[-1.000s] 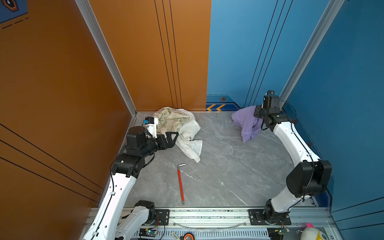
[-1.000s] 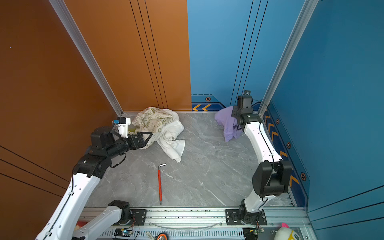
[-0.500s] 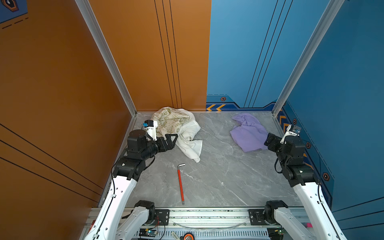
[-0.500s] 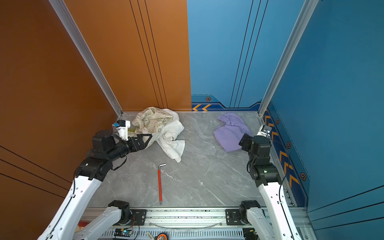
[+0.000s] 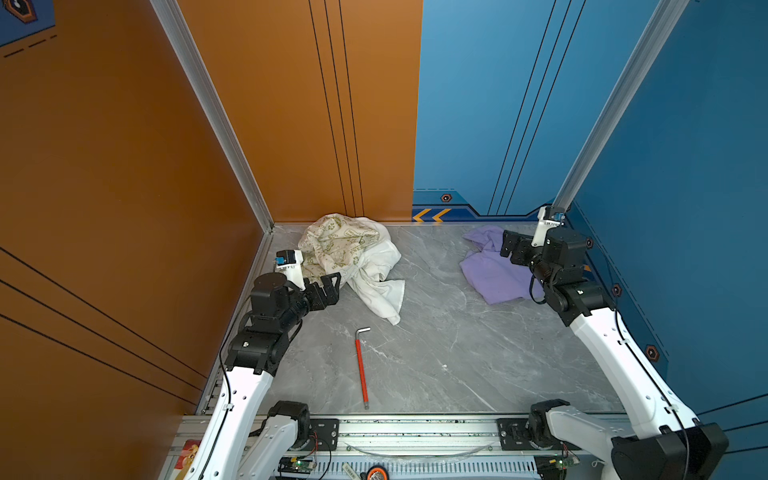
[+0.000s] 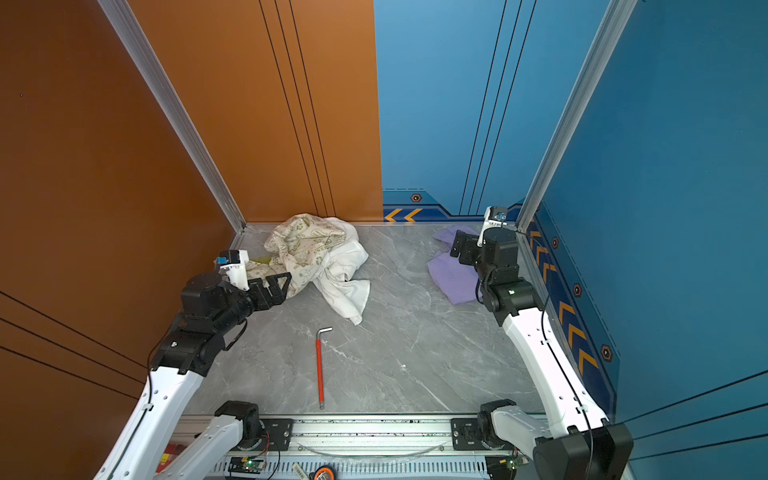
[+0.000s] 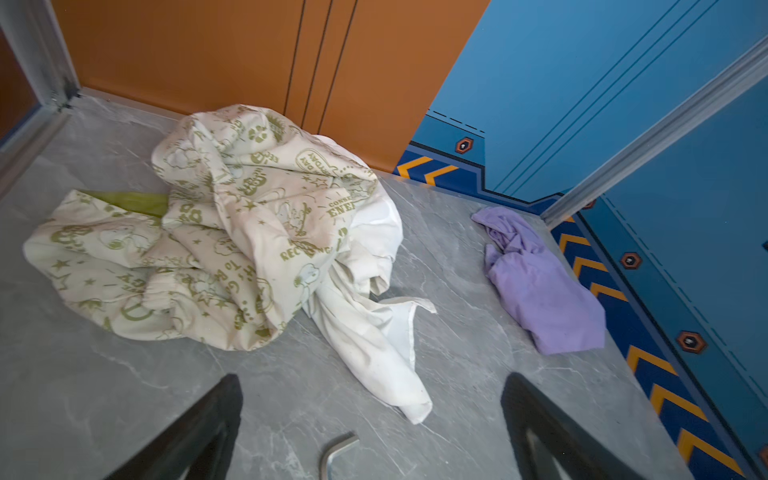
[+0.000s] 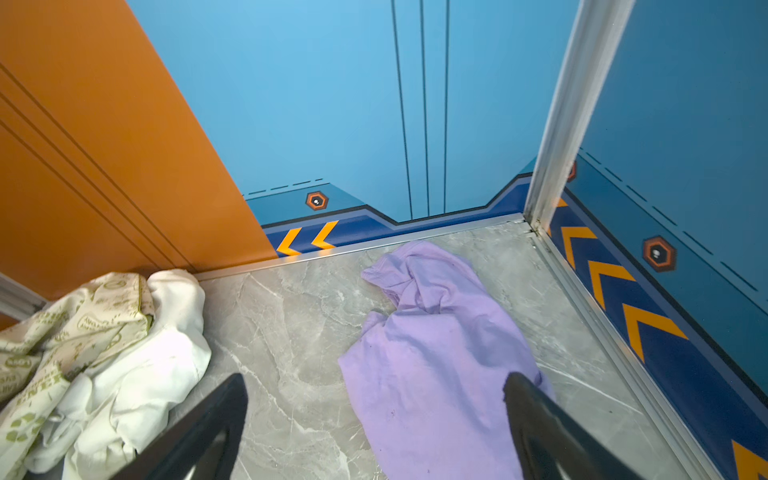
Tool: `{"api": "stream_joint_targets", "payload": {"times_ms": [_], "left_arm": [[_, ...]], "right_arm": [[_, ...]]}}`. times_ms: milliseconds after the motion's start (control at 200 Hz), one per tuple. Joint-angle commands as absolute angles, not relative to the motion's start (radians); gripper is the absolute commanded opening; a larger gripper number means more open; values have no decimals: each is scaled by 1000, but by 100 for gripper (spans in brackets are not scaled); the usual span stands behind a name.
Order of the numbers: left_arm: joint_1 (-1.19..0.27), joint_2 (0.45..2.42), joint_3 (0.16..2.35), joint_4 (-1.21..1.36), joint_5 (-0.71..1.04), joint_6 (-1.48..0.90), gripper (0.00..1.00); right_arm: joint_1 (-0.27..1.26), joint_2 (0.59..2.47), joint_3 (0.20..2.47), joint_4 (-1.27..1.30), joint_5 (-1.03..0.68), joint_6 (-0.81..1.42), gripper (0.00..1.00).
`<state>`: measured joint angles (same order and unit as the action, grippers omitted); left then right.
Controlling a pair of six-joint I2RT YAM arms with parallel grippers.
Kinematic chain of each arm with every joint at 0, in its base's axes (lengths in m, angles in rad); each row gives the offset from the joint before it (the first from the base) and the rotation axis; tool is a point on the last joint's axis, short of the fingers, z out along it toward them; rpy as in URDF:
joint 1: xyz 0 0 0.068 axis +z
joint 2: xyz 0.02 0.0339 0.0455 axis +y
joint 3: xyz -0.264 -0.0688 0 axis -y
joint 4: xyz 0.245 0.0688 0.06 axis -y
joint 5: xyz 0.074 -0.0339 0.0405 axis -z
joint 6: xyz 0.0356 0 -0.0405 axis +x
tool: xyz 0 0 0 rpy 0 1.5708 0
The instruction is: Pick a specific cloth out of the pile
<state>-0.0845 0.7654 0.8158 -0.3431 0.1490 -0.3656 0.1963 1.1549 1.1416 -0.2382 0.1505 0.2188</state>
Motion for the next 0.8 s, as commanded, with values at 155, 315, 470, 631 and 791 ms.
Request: {"api": "stream_joint_targets", "payload": {"times_ms": [155, 315, 470, 631, 791], "left_arm": [[-15, 720, 502, 72, -61, -252, 98], [-2, 788, 396, 221, -104, -146, 98], [11, 890, 330, 389, -149, -128, 98], [6, 1013, 305, 514, -243, -147, 98], [2, 1142, 244, 724, -294, -161, 98]], "right_arm": [[179, 1208, 893, -37, 119, 82, 100], [107, 1235, 702, 105, 121, 90, 100], [47, 1258, 556, 293, 72, 89, 100], [38, 1316, 464, 503, 68, 41, 100], [37, 1406, 430, 670, 62, 36, 100]]}}
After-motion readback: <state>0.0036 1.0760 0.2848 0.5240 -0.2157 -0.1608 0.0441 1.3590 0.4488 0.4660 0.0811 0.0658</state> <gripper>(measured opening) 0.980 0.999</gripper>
